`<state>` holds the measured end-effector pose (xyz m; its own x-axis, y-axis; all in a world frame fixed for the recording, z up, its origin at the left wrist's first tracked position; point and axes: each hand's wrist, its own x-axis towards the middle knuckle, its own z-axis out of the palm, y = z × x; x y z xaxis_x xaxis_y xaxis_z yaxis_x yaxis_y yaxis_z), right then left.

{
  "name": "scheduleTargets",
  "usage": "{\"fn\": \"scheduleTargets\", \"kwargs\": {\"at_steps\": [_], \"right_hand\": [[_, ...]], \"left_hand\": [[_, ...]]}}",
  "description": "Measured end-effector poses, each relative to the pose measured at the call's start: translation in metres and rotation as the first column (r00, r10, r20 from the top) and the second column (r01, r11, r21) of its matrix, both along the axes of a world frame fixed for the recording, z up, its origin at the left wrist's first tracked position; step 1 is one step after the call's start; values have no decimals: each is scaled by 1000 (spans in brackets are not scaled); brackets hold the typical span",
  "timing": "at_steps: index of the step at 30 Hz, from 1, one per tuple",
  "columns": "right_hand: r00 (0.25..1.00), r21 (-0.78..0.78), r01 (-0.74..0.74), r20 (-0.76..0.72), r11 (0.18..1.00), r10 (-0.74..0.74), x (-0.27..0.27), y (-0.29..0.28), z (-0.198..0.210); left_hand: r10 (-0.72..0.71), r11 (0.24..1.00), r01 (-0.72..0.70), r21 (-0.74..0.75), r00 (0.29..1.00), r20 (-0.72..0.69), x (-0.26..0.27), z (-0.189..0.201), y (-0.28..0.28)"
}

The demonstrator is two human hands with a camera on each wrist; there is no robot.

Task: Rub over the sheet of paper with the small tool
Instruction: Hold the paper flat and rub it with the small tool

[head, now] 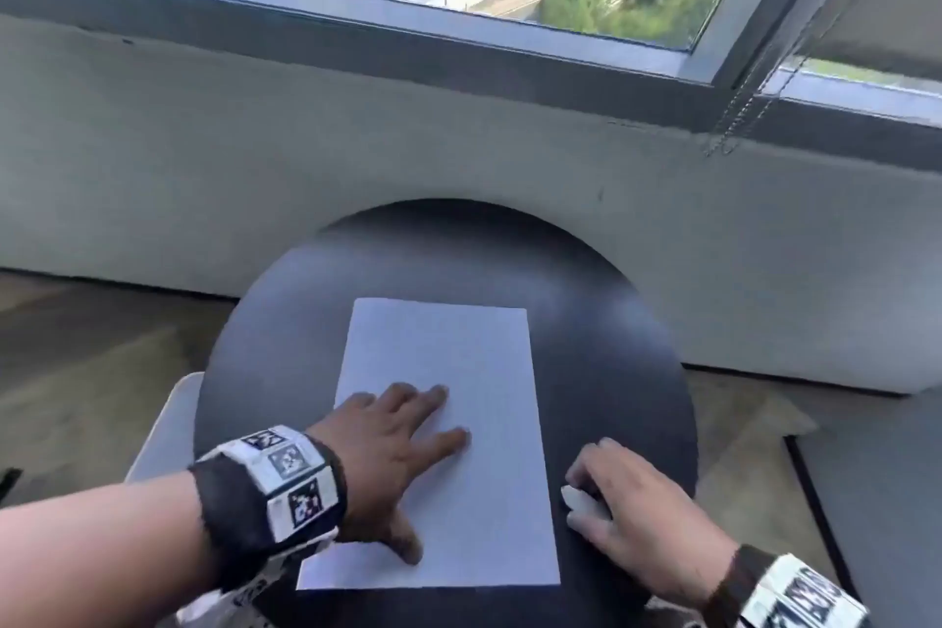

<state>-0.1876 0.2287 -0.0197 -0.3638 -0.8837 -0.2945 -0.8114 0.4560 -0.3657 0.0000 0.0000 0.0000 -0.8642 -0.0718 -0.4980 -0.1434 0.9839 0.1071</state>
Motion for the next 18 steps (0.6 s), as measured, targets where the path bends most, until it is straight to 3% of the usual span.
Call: {"fn": "scheduleTargets", "kwargs": {"at_steps": [3, 7, 12, 18], "right_hand": [[1000, -32, -10, -1, 999, 10, 5, 7, 12], [990, -75, 53, 133, 996, -42, 18, 9, 34], [992, -94, 69, 114, 993, -58, 21, 3, 30], [999, -64, 42, 34, 997, -40, 25, -17, 23]], "left_hand": [[8, 998, -9, -61, 1000, -23, 11, -1, 18], [36, 995, -41, -88, 998, -52, 24, -2, 45], [71, 993, -85, -86, 985, -160, 11, -3, 63], [100, 992, -109, -59, 985, -138, -8, -7, 80]]}}
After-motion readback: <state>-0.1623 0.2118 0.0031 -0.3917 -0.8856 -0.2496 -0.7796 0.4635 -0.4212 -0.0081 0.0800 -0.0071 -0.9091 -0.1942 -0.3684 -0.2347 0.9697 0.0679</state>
